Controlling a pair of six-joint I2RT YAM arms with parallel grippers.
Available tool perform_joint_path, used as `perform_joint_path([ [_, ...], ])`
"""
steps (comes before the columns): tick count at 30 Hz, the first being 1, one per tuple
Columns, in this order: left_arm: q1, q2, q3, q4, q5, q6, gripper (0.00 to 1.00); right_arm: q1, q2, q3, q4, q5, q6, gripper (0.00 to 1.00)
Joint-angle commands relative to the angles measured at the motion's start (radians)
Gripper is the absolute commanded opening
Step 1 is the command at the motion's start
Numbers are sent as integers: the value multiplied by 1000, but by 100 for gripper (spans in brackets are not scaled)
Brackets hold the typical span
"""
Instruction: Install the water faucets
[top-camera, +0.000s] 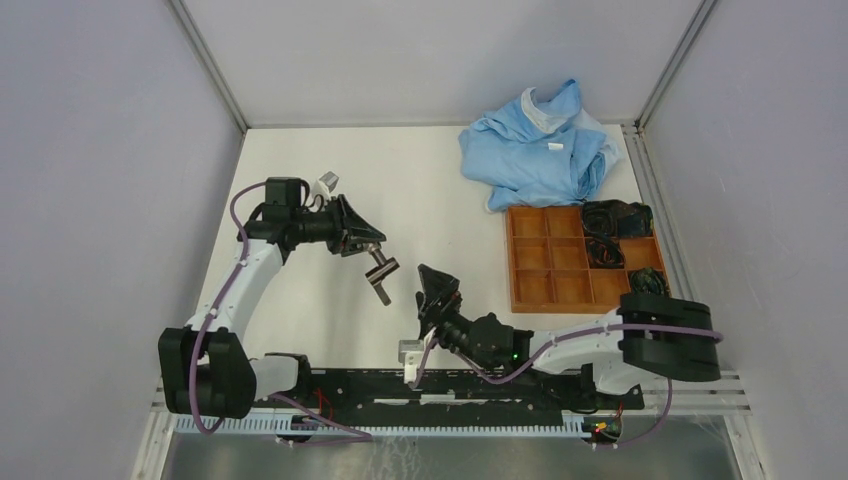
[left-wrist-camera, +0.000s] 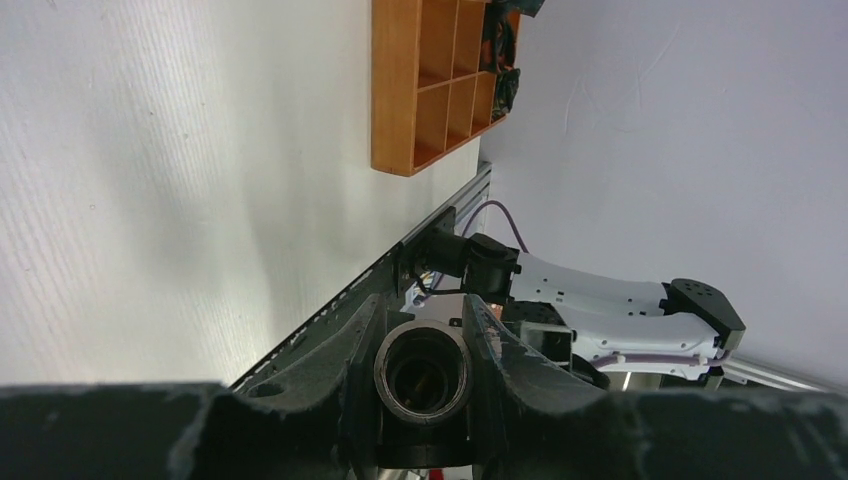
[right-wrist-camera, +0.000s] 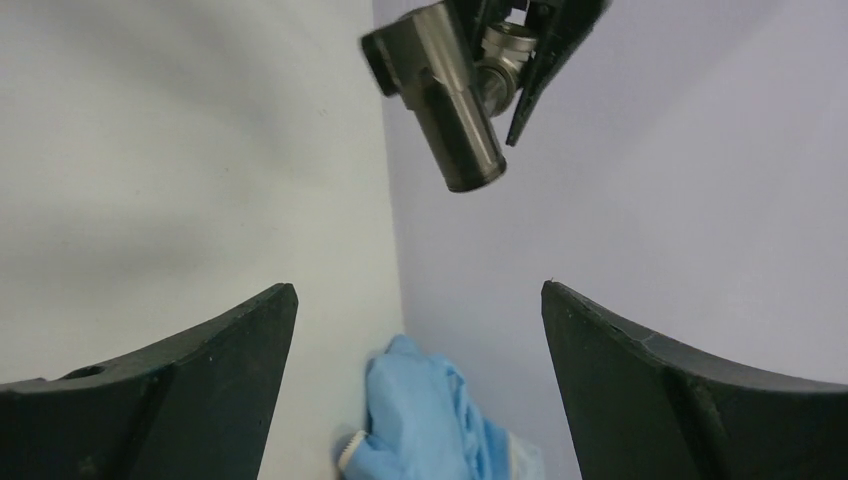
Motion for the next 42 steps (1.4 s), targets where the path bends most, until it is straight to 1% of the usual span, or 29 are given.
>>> perform_joint_path([
  [1, 3, -9, 49, -1, 100, 39, 2, 20, 132, 68, 271, 33, -333, 98],
  [7, 3, -2, 41, -23, 117, 59, 2, 28, 282, 164, 377, -20, -455, 98],
  [11, 4, -9, 28, -28, 126, 67, 2, 27, 333, 213, 376, -48, -477, 97],
  [13, 5, -15, 23, -30, 133, 68, 2, 28, 357, 236, 364, -57, -474, 93],
  [16, 4, -26, 21, -34, 135, 70, 2, 25, 394, 277, 369, -47, -447, 77],
  [18, 5, -34, 19, -36, 137, 70, 2, 24, 404, 292, 374, -42, -415, 59],
  [20, 6, -37, 16, -38, 140, 71, 2, 23, 407, 294, 389, -41, -389, 46],
  [21, 4, -39, 14, -38, 141, 72, 2, 23, 407, 294, 400, -36, -375, 41],
  [23, 5, -42, 9, -40, 144, 75, 2, 23, 403, 294, 421, -22, -320, 34],
  [26, 5, -49, -2, 0, 178, 49, 2, 23, 362, 291, 431, -11, -155, 29],
  [28, 5, -71, -10, 55, 201, 6, 2, 21, 304, 288, 388, -27, 26, 26],
  [29, 5, -80, -18, 91, 212, -22, 2, 17, 274, 282, 385, -40, 141, 26],
  [32, 6, -92, -42, 167, 227, -87, 2, -3, 203, 268, 366, -104, 418, 19],
  [34, 6, -88, -54, 200, 227, -108, 2, -26, 170, 260, 375, -147, 597, 19],
  [39, 7, -110, -101, 371, 212, -232, 2, -74, 158, 207, 559, -189, 1013, 23],
  [40, 6, -116, -108, 412, 207, -256, 2, -87, 166, 192, 626, -209, 1097, 23],
  [42, 7, -128, -113, 441, 191, -271, 2, -106, 196, 160, 754, -221, 1262, 25],
])
